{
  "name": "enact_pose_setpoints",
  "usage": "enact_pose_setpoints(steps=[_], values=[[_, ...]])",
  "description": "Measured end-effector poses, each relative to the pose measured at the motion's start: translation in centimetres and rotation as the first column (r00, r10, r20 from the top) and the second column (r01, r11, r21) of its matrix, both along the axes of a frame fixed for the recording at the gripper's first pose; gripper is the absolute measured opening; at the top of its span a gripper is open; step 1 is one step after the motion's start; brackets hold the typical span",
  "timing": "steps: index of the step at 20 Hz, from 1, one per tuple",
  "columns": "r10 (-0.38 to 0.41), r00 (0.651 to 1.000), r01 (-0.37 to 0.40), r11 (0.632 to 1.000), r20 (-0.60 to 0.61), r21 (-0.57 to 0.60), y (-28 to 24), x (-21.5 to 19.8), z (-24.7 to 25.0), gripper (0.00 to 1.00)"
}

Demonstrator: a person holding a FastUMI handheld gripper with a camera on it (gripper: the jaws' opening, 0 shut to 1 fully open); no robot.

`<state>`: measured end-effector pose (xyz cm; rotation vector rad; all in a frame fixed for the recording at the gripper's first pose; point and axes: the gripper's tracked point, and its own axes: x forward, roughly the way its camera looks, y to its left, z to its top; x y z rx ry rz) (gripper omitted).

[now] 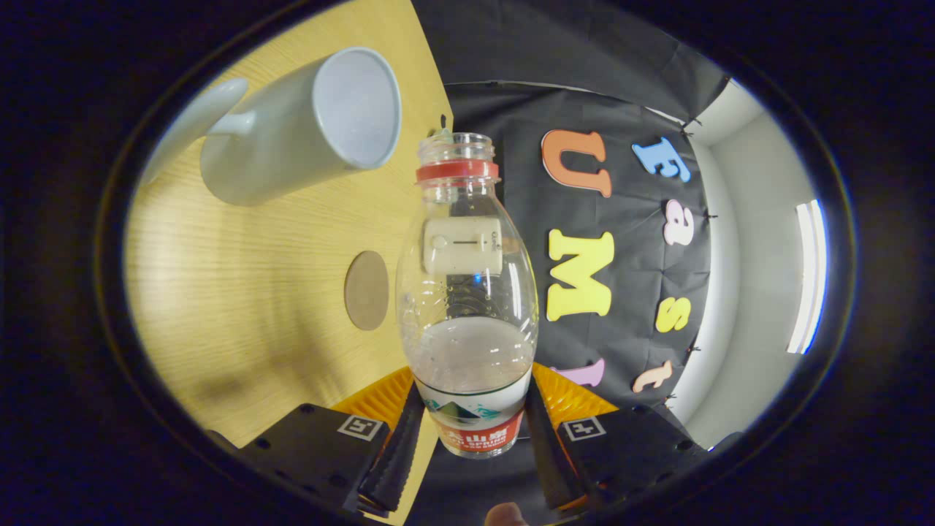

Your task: Take the bottle from table, then pour the juice into the cup, finally place the bottle on the coaster

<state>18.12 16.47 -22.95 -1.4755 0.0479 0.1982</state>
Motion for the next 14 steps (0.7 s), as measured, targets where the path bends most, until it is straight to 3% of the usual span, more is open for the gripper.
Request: enact_pose_setpoints(steps=[14], values=[[0.033,0.997,-0.024,0.991,0.064,-0.134,-0.3,0.3,3.0,0.75]])
